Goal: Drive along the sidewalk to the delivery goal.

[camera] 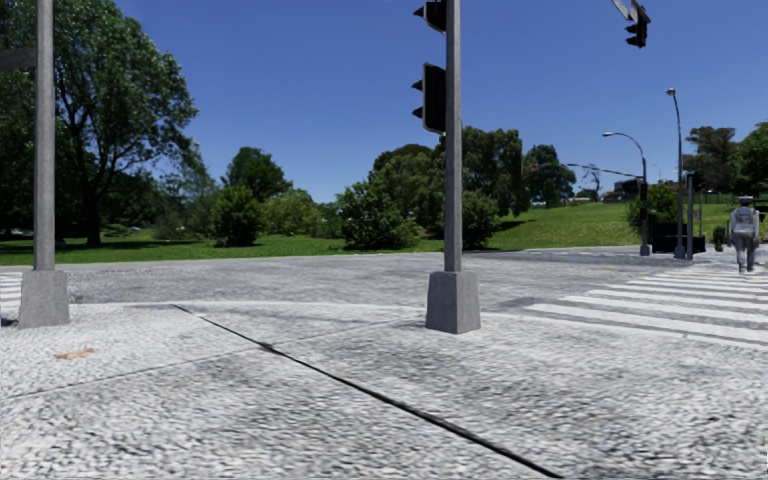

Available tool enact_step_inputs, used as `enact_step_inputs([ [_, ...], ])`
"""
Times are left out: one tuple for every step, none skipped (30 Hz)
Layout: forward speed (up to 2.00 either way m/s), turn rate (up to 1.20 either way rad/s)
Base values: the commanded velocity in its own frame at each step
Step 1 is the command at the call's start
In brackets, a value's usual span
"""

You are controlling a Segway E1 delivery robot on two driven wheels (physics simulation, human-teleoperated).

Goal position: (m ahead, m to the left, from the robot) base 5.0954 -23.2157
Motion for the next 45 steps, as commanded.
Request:
enact_step_inputs([
  [1.64, -0.69],
  [1.65, -0.69],
  [1.65, -0.69],
  [1.65, -0.69],
  [1.65, -0.69],
  [1.65, -0.69],
  [1.65, -0.69],
  [1.65, -0.69],
  [1.65, -0.67],
  [1.66, -0.65],
  [1.66, -0.65],
  [1.66, -0.65],
  [1.66, -0.65],
  [1.66, -0.64],
  [1.66, -0.64],
  [1.66, -0.64],
  [1.66, -0.64],
  [1.66, -0.64],
  [1.66, -0.64],
  [1.66, -0.64],
  [1.66, -0.64],
  [1.66, -0.64],
  [1.66, -0.64],
  [1.66, -0.64],
  [1.66, -0.64],
  [1.66, -0.64],
  [1.66, -0.64],
  [1.66, -0.64],
  [1.66, -0.64],
  [1.66, -0.64],
  [1.66, -0.63],
  [1.66, -0.63],
  [1.66, -0.62],
  [1.66, -0.61],
  [1.66, -0.58],
  [1.66, -0.55],
  [1.66, -0.55],
  [1.66, -0.51],
  [1.66, -0.5],
  [1.66, -0.5],
  [1.66, -0.5],
  [1.66, -0.49],
  [1.66, -0.49],
  [1.66, -0.46],
  [1.66, -0.43],
])
